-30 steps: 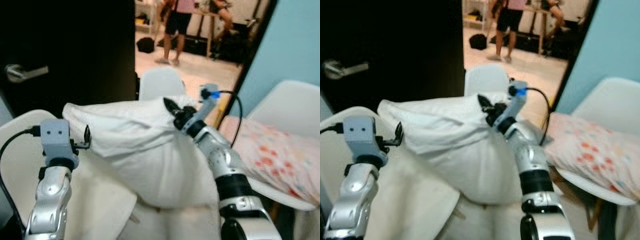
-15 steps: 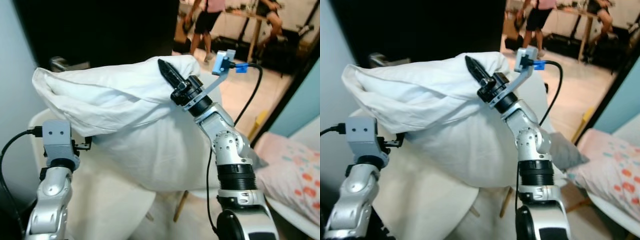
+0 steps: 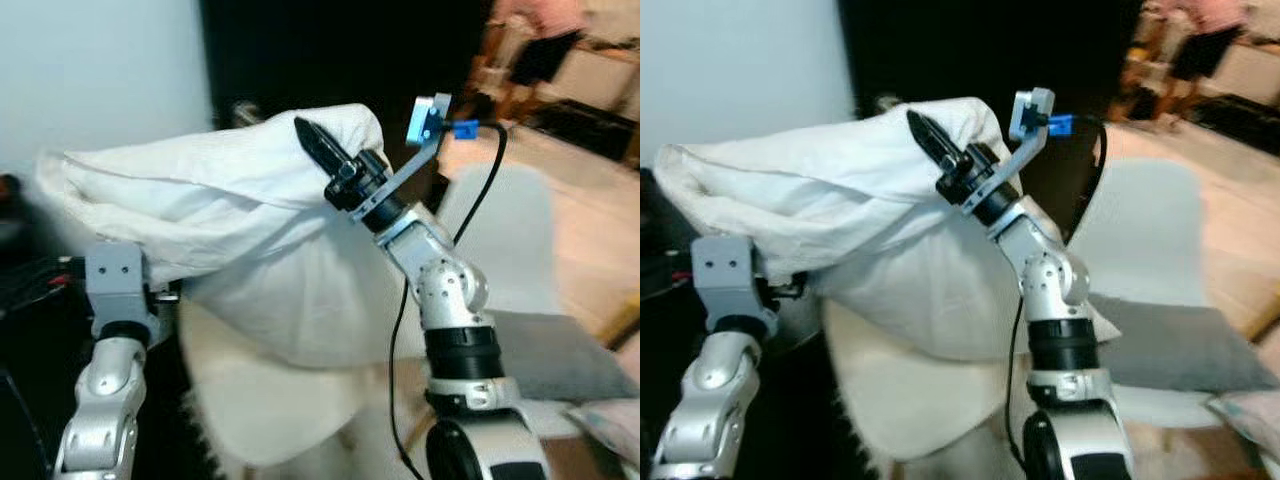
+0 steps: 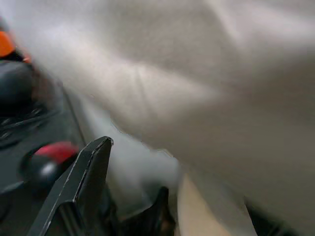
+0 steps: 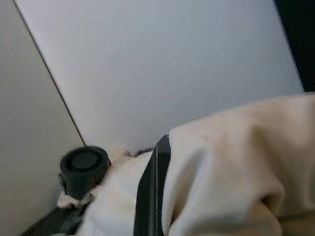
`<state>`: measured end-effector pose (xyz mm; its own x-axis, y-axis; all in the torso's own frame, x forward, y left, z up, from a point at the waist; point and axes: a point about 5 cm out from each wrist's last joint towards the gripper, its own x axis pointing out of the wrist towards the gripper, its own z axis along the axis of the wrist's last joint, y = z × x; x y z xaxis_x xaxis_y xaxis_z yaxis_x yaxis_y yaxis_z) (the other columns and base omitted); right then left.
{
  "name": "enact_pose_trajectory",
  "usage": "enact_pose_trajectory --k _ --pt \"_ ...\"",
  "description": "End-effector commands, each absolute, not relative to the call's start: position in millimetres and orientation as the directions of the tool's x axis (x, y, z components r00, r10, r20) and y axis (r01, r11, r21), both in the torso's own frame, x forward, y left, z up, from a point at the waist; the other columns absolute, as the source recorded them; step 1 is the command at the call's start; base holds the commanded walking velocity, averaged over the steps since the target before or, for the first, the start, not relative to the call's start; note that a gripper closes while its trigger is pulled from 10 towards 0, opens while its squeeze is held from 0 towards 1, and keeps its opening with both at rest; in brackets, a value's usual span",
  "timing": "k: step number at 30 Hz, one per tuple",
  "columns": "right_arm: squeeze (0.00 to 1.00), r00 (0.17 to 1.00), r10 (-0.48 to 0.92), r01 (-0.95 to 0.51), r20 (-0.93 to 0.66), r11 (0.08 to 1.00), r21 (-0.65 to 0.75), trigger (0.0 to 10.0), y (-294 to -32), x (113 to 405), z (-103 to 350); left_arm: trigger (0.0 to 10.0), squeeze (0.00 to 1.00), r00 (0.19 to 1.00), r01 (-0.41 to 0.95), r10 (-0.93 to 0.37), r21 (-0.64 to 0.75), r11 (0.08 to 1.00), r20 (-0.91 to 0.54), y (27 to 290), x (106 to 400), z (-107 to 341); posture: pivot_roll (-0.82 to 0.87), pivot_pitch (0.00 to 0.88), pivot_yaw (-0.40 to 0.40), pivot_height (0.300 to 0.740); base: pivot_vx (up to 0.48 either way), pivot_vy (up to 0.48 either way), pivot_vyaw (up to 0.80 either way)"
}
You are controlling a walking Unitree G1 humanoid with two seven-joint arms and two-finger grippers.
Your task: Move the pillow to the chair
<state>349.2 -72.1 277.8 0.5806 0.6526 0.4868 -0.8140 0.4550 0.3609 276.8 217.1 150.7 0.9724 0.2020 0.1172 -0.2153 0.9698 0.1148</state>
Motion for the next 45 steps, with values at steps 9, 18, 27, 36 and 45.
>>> enact_pose_trajectory --k 9,18,27,36,45 --pt "0.00 0.668 0.720 -0.743 0.189 0.629 0.230 10.0 -56.8 357.0 237.6 10.0 0.00 0.981 -0.184 0.173 0.137 0.973 0.091 211.5 277.6 147.7 0.05 0.000 -0.109 0.740 0.000 -0.461 0.00" --pt "0.00 0.719 0.691 -0.694 0.077 0.707 0.134 10.0 -57.9 367.9 227.7 10.0 0.00 0.975 -0.215 0.204 0.141 0.967 0.084 213.4 276.5 146.8 0.05 0.000 -0.112 0.740 0.000 -0.281 0.00" --pt "0.00 0.699 0.714 -0.715 0.047 0.696 0.067 10.0 -51.2 375.8 233.6 10.0 0.00 0.969 -0.243 0.234 0.124 0.962 0.081 213.6 269.3 145.7 0.07 0.000 -0.127 0.740 0.000 0.000 0.00" --pt "0.00 0.649 0.760 -0.760 0.033 0.647 0.061 10.0 -40.5 373.0 230.4 10.0 0.00 0.971 -0.234 0.223 0.138 0.962 0.090 212.0 266.9 147.9 0.07 0.000 -0.130 0.740 0.000 0.000 0.00" --pt "0.00 0.661 0.749 -0.749 0.045 0.657 0.087 10.0 -37.5 373.1 225.8 10.0 0.00 0.969 -0.235 0.219 0.146 0.961 0.118 213.7 268.5 156.6 0.07 0.000 -0.126 0.740 0.283 0.000 0.00"
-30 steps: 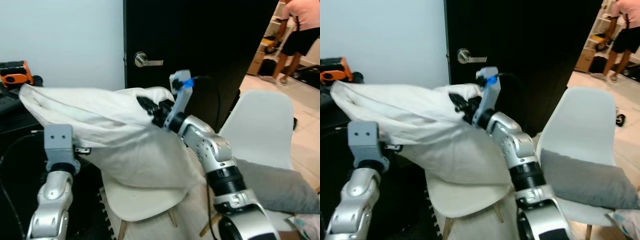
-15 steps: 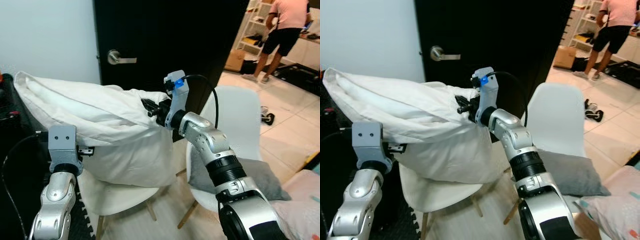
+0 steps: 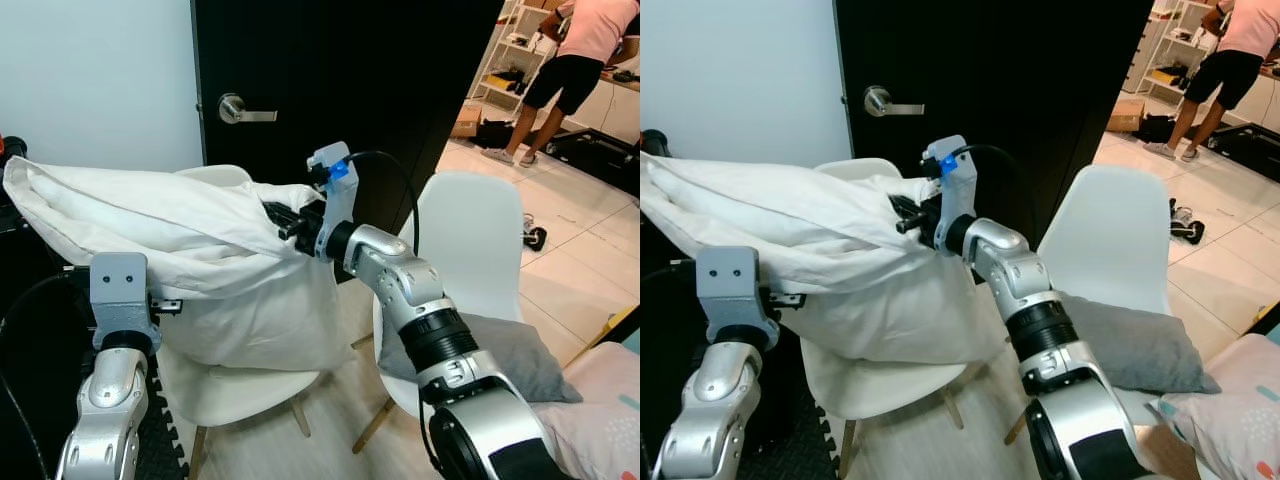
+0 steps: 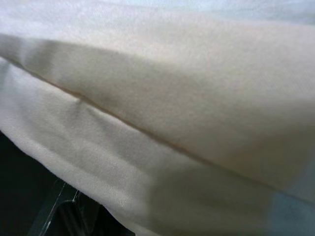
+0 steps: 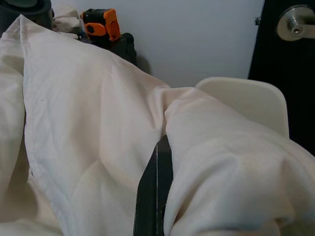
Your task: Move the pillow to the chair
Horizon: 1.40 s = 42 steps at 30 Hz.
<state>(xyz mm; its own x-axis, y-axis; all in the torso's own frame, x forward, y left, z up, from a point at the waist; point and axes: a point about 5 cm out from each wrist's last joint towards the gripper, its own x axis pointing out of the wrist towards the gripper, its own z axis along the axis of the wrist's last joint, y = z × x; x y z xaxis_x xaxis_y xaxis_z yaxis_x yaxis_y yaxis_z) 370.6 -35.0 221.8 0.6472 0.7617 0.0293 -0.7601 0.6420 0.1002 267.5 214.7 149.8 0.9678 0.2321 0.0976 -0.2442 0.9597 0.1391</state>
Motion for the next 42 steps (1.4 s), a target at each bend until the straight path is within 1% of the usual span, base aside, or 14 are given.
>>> enact_pose_trajectory --k 1,11,22,25,30,32,42 --pt "0.00 0.665 0.745 -0.746 0.046 0.660 0.089 10.0 -38.0 373.6 225.8 10.0 0.00 0.969 -0.234 0.218 0.147 0.961 0.119 213.9 268.7 156.9 0.07 0.000 -0.126 0.740 0.352 0.000 0.00" --pt "0.00 0.695 0.716 -0.719 0.067 0.689 0.089 10.0 -43.6 378.7 230.5 10.0 0.00 0.970 -0.227 0.209 0.158 0.961 0.125 212.6 270.8 159.7 0.08 0.000 -0.124 0.740 0.371 0.000 0.00" --pt "0.00 0.694 0.716 -0.720 0.081 0.687 0.096 10.0 -44.2 378.6 230.3 10.0 0.00 0.972 -0.220 0.203 0.157 0.963 0.119 209.1 269.1 157.2 0.08 0.000 -0.122 0.740 0.356 0.000 0.00" --pt "0.00 0.675 0.731 -0.738 0.096 0.669 0.090 10.0 -42.8 377.7 233.3 10.0 0.00 0.972 -0.217 0.200 0.150 0.965 0.122 208.7 269.2 157.4 0.08 0.000 -0.121 0.740 0.000 0.000 0.00" --pt "0.00 0.618 0.779 -0.786 0.108 0.615 0.062 10.0 -41.1 372.6 235.4 10.0 0.00 0.975 -0.208 0.191 0.159 0.965 0.116 207.7 269.3 156.9 0.08 0.000 -0.120 0.740 0.000 0.000 0.80" --pt "0.00 0.608 0.786 -0.794 0.111 0.605 0.063 10.0 -41.2 371.6 235.0 10.0 0.00 0.976 -0.202 0.185 0.166 0.965 0.112 207.1 269.2 156.3 0.08 0.000 -0.121 0.740 0.000 0.000 0.80" --pt "0.00 0.637 0.763 -0.771 0.114 0.629 0.100 10.0 -50.8 377.7 236.9 10.0 0.00 0.982 -0.177 0.162 0.179 0.968 0.100 202.4 271.1 154.2 0.08 0.000 -0.123 0.740 0.000 0.000 0.80"
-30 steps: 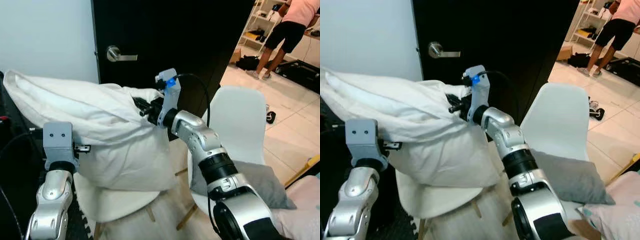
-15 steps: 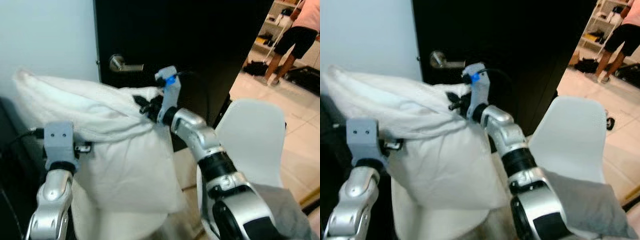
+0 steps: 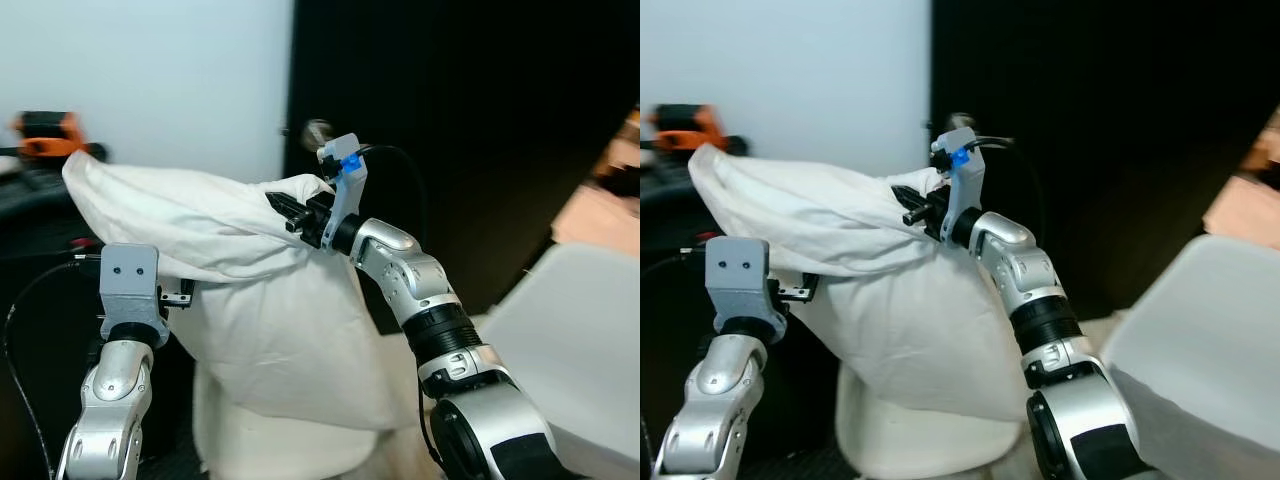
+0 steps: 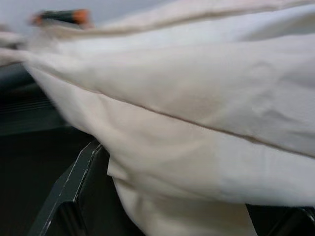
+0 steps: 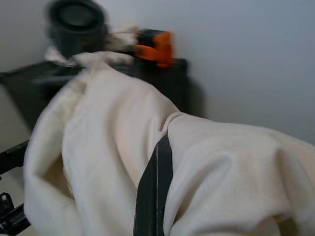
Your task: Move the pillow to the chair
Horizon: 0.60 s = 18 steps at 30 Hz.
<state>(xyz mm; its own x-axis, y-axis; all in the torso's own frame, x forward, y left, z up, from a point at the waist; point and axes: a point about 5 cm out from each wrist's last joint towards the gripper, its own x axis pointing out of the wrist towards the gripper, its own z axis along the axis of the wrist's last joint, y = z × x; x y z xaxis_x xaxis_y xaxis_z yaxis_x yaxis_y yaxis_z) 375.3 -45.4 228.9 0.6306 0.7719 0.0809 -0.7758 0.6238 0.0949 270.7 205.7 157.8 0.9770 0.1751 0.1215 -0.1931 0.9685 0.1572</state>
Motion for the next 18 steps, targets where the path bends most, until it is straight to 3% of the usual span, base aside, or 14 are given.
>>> enact_pose_trajectory --k 1,11,18 --pt "0.00 0.638 0.761 -0.770 0.115 0.630 0.104 10.0 -51.5 378.0 237.1 10.0 0.00 0.982 -0.177 0.161 0.180 0.968 0.099 202.2 271.3 154.2 0.08 0.000 -0.123 0.740 0.000 0.000 0.80" --pt "0.00 0.736 0.677 -0.677 0.003 0.736 0.033 10.0 -55.1 387.3 226.7 10.0 0.00 0.981 -0.181 0.164 0.187 0.966 0.104 203.8 270.9 156.5 0.08 0.000 -0.121 0.740 0.000 0.000 0.00" --pt "0.00 0.782 0.621 -0.619 -0.062 0.784 0.039 10.0 -65.0 392.7 217.2 10.0 0.00 0.981 -0.182 0.163 0.207 0.961 0.107 202.4 271.3 158.3 0.08 0.000 -0.121 0.705 0.000 0.000 0.00"
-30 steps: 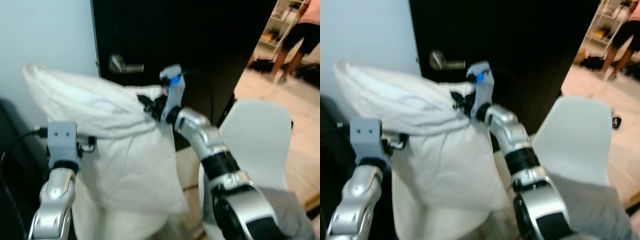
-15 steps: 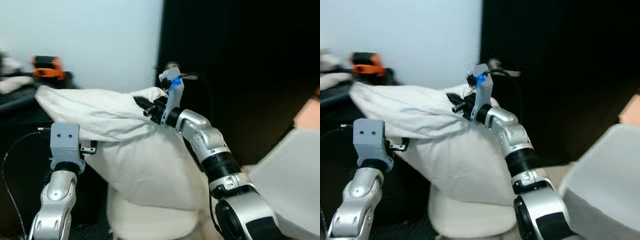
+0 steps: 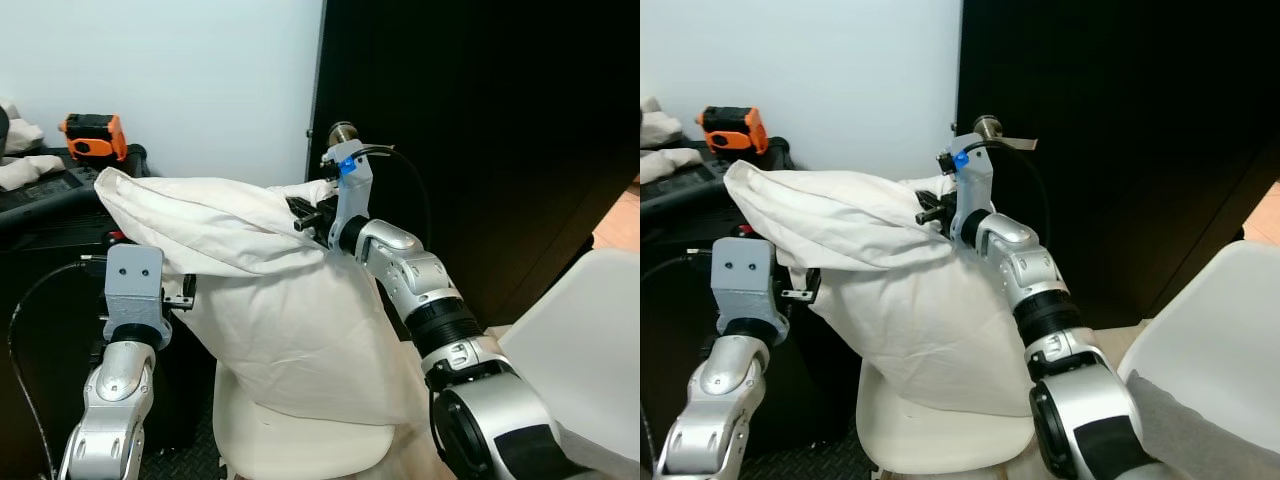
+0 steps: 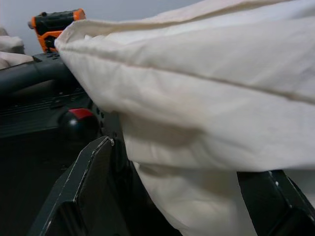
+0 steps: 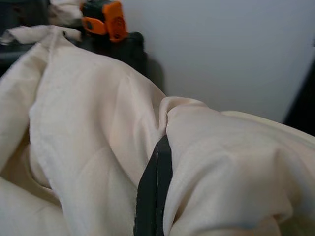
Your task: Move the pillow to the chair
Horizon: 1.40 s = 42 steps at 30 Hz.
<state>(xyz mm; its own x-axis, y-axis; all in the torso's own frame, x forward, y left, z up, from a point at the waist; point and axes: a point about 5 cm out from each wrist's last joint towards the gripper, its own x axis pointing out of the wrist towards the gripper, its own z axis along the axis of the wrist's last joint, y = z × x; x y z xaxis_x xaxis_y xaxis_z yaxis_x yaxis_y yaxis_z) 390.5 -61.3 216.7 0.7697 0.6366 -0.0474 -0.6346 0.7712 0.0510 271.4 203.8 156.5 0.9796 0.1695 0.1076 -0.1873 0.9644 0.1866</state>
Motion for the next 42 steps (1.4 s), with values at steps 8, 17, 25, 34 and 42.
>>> enact_pose_trajectory --k 8,17,25,34,42 --pt "0.00 0.810 0.572 -0.577 -0.128 0.817 -0.003 10.0 -71.3 395.7 207.8 10.0 0.00 0.981 -0.185 0.168 0.239 0.953 0.093 202.6 270.1 155.9 0.08 0.000 -0.119 0.675 0.000 0.000 0.00" --pt "0.00 0.885 0.450 -0.457 -0.123 0.889 -0.033 10.0 -86.8 404.5 209.5 10.0 0.00 0.982 -0.170 0.132 0.328 0.929 0.135 219.6 271.3 169.1 0.08 0.000 -0.120 0.635 0.000 0.000 0.00" --pt "0.00 0.910 0.406 -0.409 -0.085 0.912 -0.027 10.0 -90.8 408.5 216.3 10.0 0.00 0.982 -0.074 0.012 0.331 0.941 0.186 217.9 270.4 176.6 0.08 0.000 -0.125 0.600 0.000 0.000 0.00" --pt "0.00 0.853 0.521 -0.521 -0.022 0.850 -0.072 10.0 -69.7 409.0 231.8 10.0 0.00 0.982 -0.083 0.026 0.299 0.951 0.187 224.2 269.8 174.4 0.08 0.000 -0.132 0.560 0.000 0.000 0.00" --pt "0.00 0.868 0.495 -0.490 0.018 0.864 -0.119 10.0 -68.3 415.2 252.5 10.0 0.00 0.977 -0.097 0.032 0.304 0.948 0.212 229.3 270.4 180.0 0.08 0.017 -0.138 0.525 0.000 0.000 0.00"
